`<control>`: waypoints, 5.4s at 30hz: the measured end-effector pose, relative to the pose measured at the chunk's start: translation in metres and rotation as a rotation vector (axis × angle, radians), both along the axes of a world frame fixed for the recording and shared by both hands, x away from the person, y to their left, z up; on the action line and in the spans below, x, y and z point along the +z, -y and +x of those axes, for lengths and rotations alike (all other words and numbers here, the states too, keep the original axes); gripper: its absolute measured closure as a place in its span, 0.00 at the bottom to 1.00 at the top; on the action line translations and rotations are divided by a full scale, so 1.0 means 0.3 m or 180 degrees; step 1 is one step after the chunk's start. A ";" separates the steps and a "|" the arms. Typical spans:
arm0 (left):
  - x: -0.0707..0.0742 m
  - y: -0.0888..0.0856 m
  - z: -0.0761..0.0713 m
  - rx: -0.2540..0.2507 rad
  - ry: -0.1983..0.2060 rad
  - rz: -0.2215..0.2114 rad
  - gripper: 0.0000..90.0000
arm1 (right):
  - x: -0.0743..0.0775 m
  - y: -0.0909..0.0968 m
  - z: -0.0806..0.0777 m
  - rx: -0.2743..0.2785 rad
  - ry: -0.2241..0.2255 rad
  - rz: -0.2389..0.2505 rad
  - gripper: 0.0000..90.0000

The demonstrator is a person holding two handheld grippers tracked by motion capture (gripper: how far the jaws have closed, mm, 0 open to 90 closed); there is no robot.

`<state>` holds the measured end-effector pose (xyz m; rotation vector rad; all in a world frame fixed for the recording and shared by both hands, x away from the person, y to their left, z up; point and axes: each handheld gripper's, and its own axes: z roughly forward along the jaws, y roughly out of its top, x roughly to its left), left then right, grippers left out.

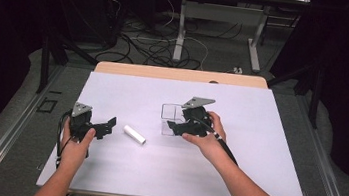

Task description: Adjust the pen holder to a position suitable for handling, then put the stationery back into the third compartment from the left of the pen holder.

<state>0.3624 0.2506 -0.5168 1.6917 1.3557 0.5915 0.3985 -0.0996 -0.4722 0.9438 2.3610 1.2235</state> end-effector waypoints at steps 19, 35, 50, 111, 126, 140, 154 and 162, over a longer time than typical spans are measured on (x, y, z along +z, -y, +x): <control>0.000 0.001 -0.003 -0.0019 -0.0023 0.0023 0.00 | -0.003 -0.095 -0.013 0.0216 0.0161 0.0157 0.44; -0.001 -0.001 -0.006 -0.0008 -0.0005 -0.0001 0.00 | -0.026 -0.202 -0.022 0.0504 0.0020 0.0058 0.48; 0.001 -0.005 -0.008 -0.0017 -0.0021 0.0004 0.00 | -0.132 -0.297 -0.011 0.0570 -0.0316 -0.0257 0.45; -0.005 0.005 -0.003 -0.0049 -0.0033 0.0022 0.00 | -0.261 -0.393 0.002 0.0515 -0.0634 -0.0634 0.79; -0.001 0.002 -0.005 -0.0032 -0.0032 -0.0018 0.00 | -0.211 -0.373 -0.020 0.0375 -0.0569 -0.0378 0.79; 0.058 0.051 -0.020 -0.0157 0.0075 -0.0357 0.00 | -0.129 -0.276 -0.082 0.0232 -0.0148 -0.0130 0.79; 0.110 0.124 -0.048 -0.0375 0.0024 -0.0614 0.00 | -0.040 -0.106 -0.120 0.0053 0.0203 0.0147 0.79; 0.136 0.181 -0.056 -0.0488 -0.0005 -0.0800 0.03 | -0.029 0.037 -0.163 -0.0148 0.0354 0.0278 0.79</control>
